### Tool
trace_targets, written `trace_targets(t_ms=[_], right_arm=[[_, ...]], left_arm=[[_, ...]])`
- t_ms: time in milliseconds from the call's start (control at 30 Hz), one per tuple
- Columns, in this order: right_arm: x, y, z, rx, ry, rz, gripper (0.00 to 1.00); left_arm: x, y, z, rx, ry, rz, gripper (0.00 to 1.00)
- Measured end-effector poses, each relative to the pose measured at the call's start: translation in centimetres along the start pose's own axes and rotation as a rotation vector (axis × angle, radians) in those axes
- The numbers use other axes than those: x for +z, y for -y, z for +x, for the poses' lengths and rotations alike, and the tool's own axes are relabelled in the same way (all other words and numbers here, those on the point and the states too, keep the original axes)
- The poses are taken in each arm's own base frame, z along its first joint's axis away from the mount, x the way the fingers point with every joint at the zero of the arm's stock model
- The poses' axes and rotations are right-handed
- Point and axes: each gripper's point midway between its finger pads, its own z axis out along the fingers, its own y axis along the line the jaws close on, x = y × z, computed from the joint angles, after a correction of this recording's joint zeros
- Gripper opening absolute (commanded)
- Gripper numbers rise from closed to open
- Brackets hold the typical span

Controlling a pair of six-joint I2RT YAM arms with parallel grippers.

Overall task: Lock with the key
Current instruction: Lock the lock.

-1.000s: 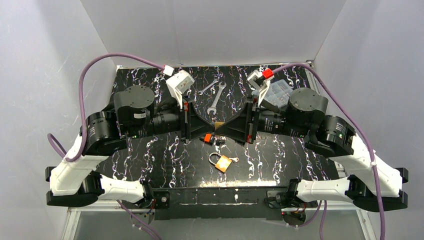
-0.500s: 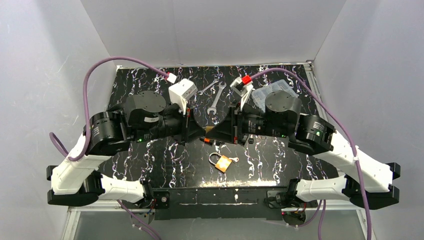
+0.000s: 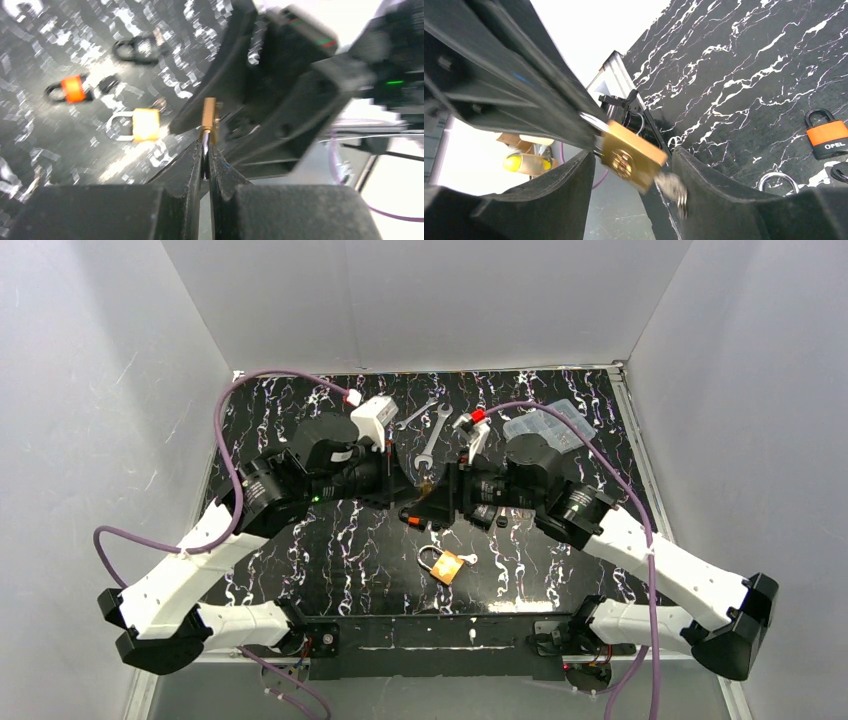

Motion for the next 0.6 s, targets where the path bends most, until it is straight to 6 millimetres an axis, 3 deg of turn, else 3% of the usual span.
trace_targets(t_ms=[100, 233, 433, 600], right_arm=[[-1.3, 0.8, 0.0, 0.018, 0.025, -0.056, 0.67], [-3.7, 0.5, -1.0, 0.031, 0.087, -0.155, 0.68], [-6.4, -1.3, -3.2, 0.032, 0.167, -0.307, 0.66], [-7.8, -3.1, -3.9, 0.012, 0.177, -0.387, 0.66]], left_arm=[[0.1, 2.3, -2.3, -0.028, 0.071, 0.12, 0.0], [-1.5, 4.1, -4.4, -0.032, 0.153, 0.226, 0.0], [-3.7, 5.2, -5.6, -0.029, 0.206, 0.312, 0.0], [-4.4, 6.1, -5.4, -0.022, 0.188, 0.378, 0.0]])
